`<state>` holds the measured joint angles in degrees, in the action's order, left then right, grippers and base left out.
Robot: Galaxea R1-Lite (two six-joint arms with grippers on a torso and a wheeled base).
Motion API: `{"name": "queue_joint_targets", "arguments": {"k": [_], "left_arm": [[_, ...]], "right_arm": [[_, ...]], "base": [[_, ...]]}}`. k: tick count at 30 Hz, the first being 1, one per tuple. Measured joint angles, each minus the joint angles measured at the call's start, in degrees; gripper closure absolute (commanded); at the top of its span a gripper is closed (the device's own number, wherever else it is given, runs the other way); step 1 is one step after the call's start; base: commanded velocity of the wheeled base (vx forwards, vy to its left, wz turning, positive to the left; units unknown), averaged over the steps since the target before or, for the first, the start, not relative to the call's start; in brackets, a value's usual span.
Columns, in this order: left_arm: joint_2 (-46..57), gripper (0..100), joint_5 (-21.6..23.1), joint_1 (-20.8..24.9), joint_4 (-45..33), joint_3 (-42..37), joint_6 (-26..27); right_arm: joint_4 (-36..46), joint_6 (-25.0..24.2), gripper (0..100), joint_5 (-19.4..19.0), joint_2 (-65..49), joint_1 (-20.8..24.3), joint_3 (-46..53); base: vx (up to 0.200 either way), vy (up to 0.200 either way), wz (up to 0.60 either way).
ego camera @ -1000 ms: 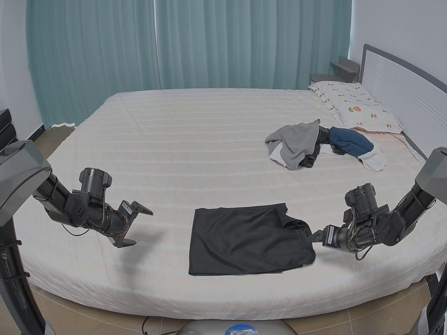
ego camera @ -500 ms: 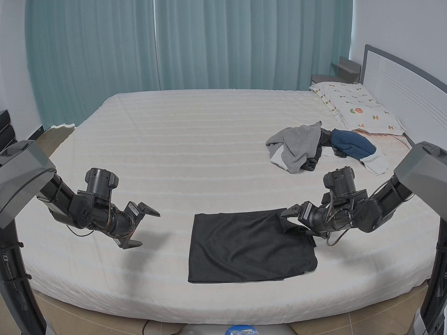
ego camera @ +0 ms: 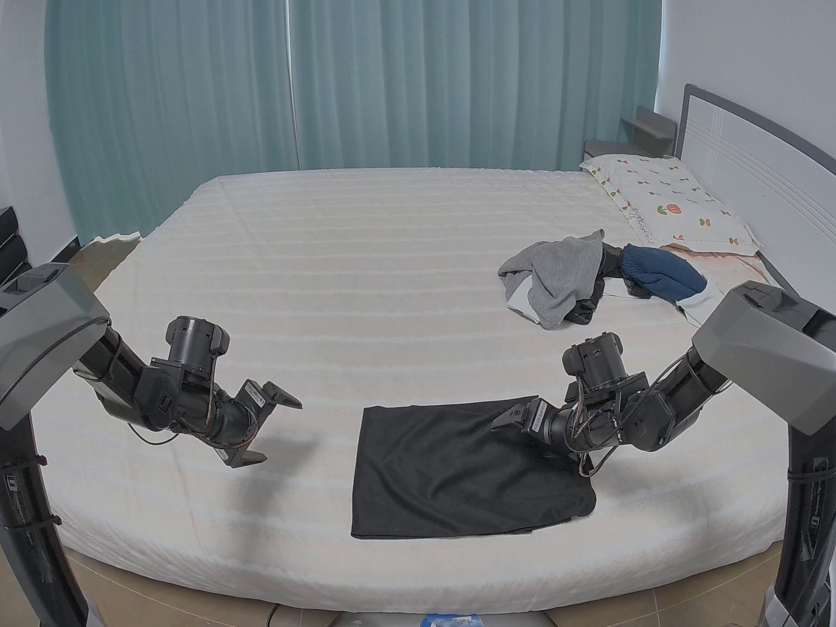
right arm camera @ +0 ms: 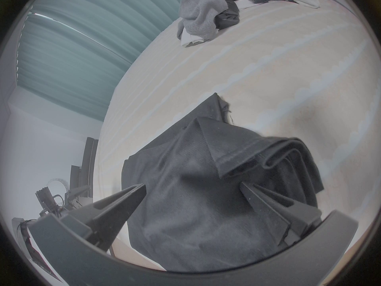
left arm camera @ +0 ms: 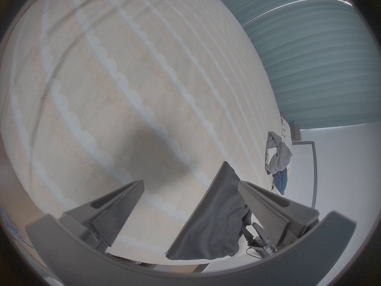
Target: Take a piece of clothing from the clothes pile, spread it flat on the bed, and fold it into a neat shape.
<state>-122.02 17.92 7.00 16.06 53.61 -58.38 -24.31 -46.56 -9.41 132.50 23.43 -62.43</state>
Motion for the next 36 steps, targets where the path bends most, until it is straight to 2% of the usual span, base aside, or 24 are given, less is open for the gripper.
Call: {"name": "queue_joint_targets", "arguments": {"k": [3,8,12,21,27,36], "left_arm": [[0.0,0,0.0,0.0,0.0,0.0,0.0],[0.0,0,0.0,0.0,0.0,0.0,-0.1],[-0.1,0,0.0,0.0,0.0,0.4,-0.2],[-0.8,0,-1.0,2.4,-0.2,3.9,0.0],[-2.8,0,-3.0,6.6,-0.5,9.0,1.0],[-10.8,0,-11.3,13.1,-0.6,17.8,5.7]], "right_arm": [[-0.3,-0.8,0,1.0,1.4,-0.2,-2.4],[-3.1,-1.8,0,6.3,4.3,-1.8,-7.1],[-4.6,-1.9,0,7.3,6.0,-4.9,-9.2],[-6.6,-2.1,0,7.2,6.5,-9.1,-8.7],[-6.8,-2.1,0,6.0,5.3,-9.6,-6.9],[-6.9,-2.2,0,3.5,4.6,-9.7,-4.8]], "base": [[0.0,0.0,0.0],[0.0,0.0,0.0],[0.0,0.0,0.0],[0.0,0.0,0.0],[0.0,0.0,0.0],[0.0,0.0,0.0]]}}
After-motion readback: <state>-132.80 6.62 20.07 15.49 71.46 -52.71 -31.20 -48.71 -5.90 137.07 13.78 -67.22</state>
